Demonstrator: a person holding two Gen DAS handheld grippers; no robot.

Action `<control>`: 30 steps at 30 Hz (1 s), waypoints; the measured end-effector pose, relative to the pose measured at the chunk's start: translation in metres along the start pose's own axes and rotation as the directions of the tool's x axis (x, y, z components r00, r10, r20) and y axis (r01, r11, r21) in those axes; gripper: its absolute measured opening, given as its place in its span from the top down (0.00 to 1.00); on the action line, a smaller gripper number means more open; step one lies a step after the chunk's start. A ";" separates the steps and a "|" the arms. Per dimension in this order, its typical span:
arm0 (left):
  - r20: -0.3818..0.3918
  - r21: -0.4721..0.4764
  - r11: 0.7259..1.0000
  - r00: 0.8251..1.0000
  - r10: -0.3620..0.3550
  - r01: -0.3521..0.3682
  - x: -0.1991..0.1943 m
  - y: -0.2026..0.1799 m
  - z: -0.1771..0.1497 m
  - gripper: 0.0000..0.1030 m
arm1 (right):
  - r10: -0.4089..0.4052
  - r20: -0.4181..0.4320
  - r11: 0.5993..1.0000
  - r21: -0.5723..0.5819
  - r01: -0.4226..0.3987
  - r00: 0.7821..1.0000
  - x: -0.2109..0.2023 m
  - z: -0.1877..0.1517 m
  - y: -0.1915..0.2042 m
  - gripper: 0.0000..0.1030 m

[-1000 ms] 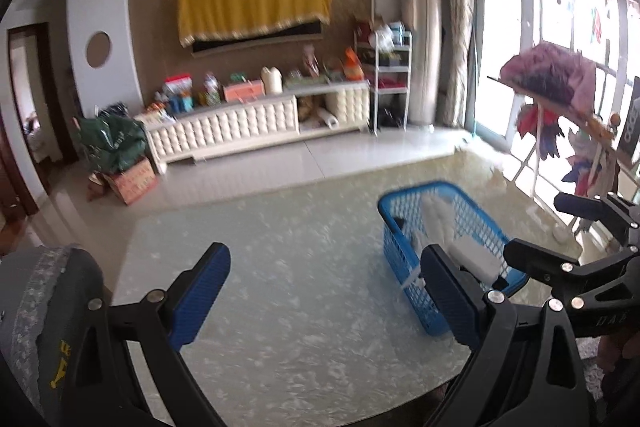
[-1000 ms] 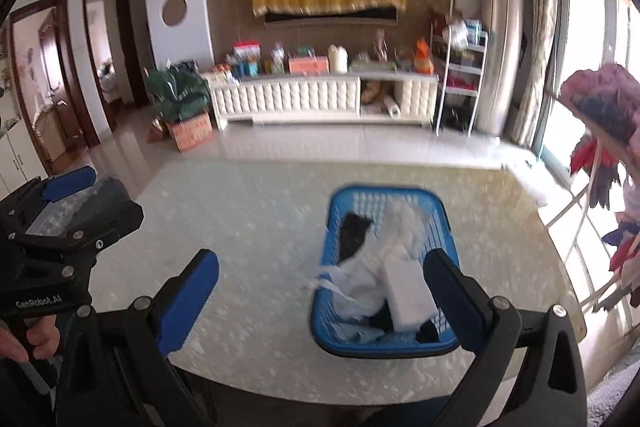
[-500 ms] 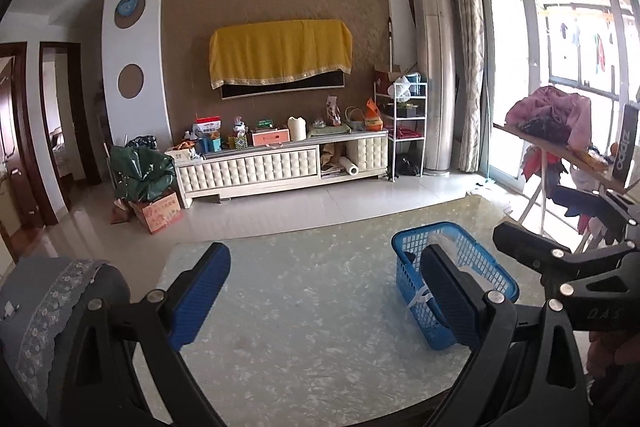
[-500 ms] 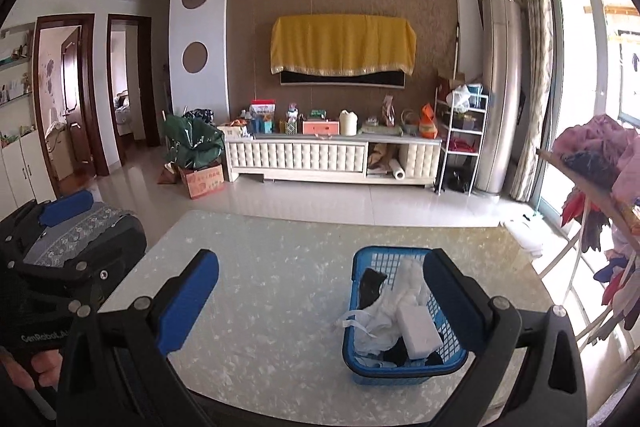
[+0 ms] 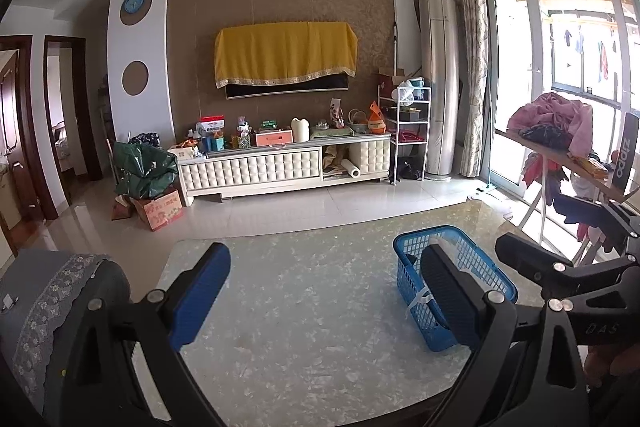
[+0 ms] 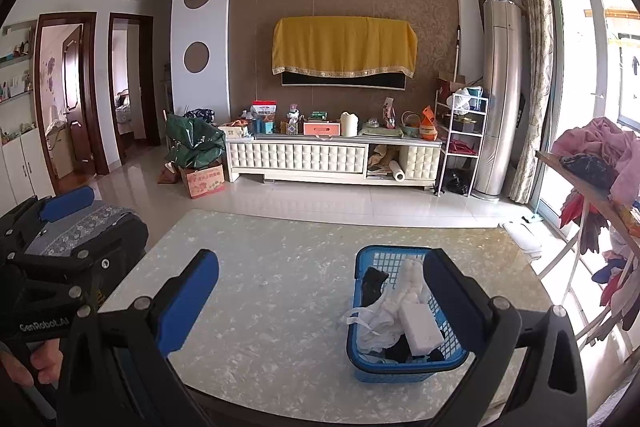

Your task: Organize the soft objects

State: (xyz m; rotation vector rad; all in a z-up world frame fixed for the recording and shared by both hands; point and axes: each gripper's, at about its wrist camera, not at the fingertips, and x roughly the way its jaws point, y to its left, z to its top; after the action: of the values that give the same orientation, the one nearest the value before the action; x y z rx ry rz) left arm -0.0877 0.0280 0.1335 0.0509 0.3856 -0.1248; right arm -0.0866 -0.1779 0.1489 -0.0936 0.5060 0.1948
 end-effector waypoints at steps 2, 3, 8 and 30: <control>0.002 0.001 1.000 1.000 -0.001 0.001 -0.001 0.000 0.000 0.07 | 0.000 -0.002 1.000 -0.001 0.000 1.000 0.000 0.000 0.000 0.00; 0.002 -0.001 1.000 1.000 -0.002 0.002 -0.001 0.000 0.000 0.07 | -0.001 -0.001 1.000 -0.002 0.001 1.000 -0.001 -0.002 0.002 0.00; -0.002 -0.005 1.000 1.000 -0.003 0.003 -0.003 0.002 -0.001 0.07 | 0.000 -0.006 1.000 -0.005 0.000 1.000 -0.001 -0.003 0.003 0.00; -0.003 -0.003 1.000 1.000 0.015 -0.015 -0.002 -0.002 0.001 0.07 | -0.004 -0.012 1.000 -0.007 0.004 1.000 -0.008 0.000 0.011 0.00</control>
State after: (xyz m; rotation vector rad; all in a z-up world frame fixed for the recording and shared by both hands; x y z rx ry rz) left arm -0.0897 0.0264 0.1347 0.0508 0.3887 -0.1091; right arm -0.0963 -0.1680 0.1521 -0.1026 0.5175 0.1920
